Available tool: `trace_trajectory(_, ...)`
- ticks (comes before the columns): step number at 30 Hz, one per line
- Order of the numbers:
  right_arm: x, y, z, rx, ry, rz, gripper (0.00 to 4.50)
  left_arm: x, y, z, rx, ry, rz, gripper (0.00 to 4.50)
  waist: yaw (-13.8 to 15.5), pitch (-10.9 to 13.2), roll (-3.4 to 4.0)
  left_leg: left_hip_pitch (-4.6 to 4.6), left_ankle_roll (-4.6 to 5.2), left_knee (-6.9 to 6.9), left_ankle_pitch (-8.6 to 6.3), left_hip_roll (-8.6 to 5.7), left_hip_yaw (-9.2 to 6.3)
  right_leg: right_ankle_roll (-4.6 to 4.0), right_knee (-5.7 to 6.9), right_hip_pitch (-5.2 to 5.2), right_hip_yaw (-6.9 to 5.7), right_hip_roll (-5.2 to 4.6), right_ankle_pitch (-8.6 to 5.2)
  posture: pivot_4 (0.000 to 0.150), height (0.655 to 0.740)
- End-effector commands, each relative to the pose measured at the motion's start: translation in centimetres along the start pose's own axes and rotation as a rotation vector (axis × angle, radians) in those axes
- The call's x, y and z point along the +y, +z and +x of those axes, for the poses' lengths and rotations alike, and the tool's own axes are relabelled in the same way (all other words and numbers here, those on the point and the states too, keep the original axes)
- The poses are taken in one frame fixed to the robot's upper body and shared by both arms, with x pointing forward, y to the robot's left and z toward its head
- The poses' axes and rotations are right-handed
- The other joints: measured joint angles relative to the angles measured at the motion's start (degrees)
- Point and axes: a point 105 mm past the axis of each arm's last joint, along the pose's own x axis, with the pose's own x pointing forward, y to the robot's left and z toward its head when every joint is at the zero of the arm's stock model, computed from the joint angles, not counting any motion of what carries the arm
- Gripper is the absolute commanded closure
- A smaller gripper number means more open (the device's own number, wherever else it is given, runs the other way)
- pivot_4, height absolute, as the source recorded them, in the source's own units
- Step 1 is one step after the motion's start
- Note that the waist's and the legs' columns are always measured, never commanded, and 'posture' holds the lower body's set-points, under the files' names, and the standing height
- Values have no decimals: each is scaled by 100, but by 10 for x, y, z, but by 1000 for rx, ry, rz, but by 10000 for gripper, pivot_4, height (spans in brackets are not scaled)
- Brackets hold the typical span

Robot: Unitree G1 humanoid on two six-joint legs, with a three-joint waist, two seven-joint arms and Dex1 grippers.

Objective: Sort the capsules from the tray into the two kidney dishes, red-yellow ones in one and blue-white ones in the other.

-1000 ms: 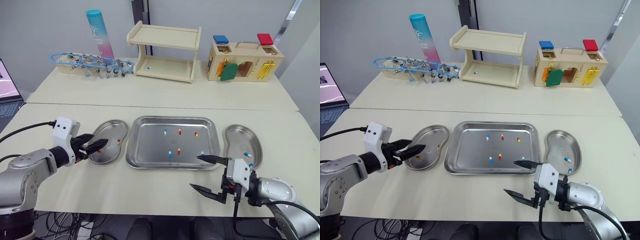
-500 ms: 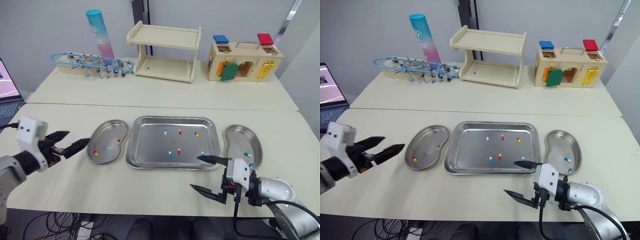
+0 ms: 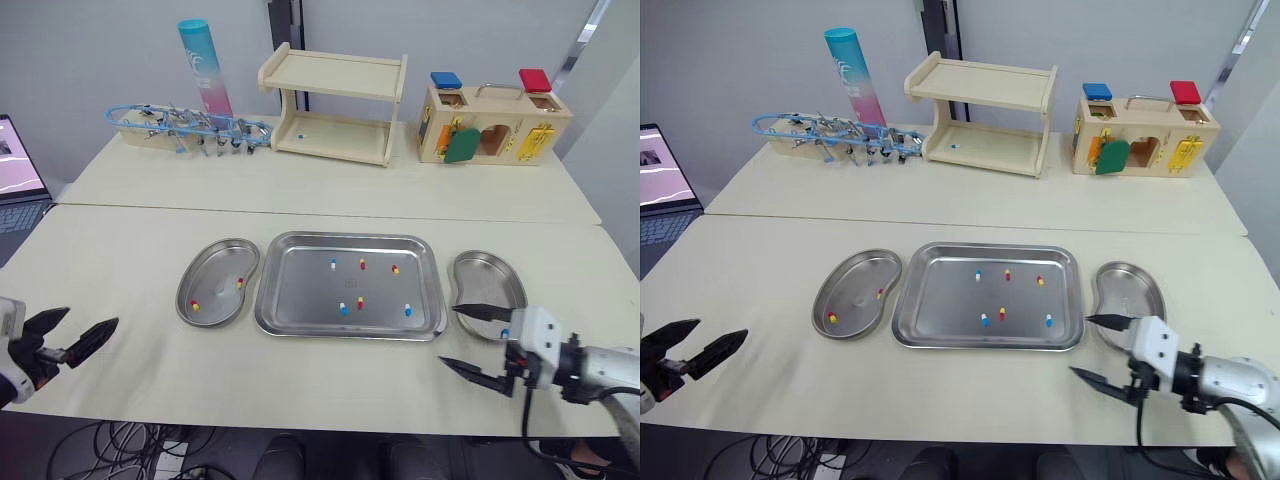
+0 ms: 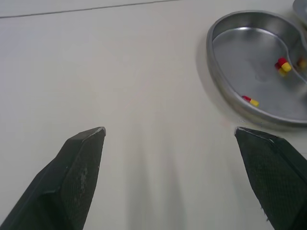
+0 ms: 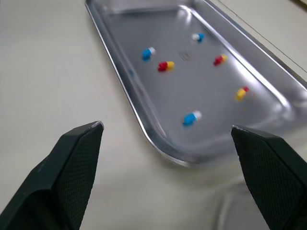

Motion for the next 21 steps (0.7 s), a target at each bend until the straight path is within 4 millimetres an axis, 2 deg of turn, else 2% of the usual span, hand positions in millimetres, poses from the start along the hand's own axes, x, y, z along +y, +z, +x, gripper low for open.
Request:
trace_trajectory(1, -32, -15, -44, 101, -122, -41, 0, 13, -9, -17, 9, 44, 17, 292, -2, 0, 0, 0, 0, 0, 0, 0, 3, 0, -1, 0, 1, 0, 0, 1500, 7400)
trace_trajectory(6, -60, -43, -89, 244, -207, -22, 0, 8, -23, -21, 34, 22, 24, 292, -14, 0, -1, 4, 0, -1, 0, 1, 6, 0, -1, 5, 0, -2, 0, 1500, 7400)
trace_trajectory(9, -70, -56, -105, 299, -241, 3, 0, -1, -26, -20, 37, -11, 32, 292, -17, 0, -1, 4, 0, 0, 0, 0, 9, 0, -3, 8, 2, -2, 0, 1500, 7400)
trace_trajectory(15, -78, -63, -111, 316, -273, 28, 0, -13, -28, -20, 32, -52, 50, 292, -18, 2, 3, 4, 0, -1, 0, 1, 10, 0, -4, 9, 3, -2, 0, 1500, 7400)
trace_trajectory(21, -76, -66, -112, 332, -269, 45, 0, -17, -30, -20, 38, -77, 39, 292, -18, 2, 4, 5, 0, 0, 0, 0, 10, 0, -4, 11, 3, -2, 0, 1500, 7400)
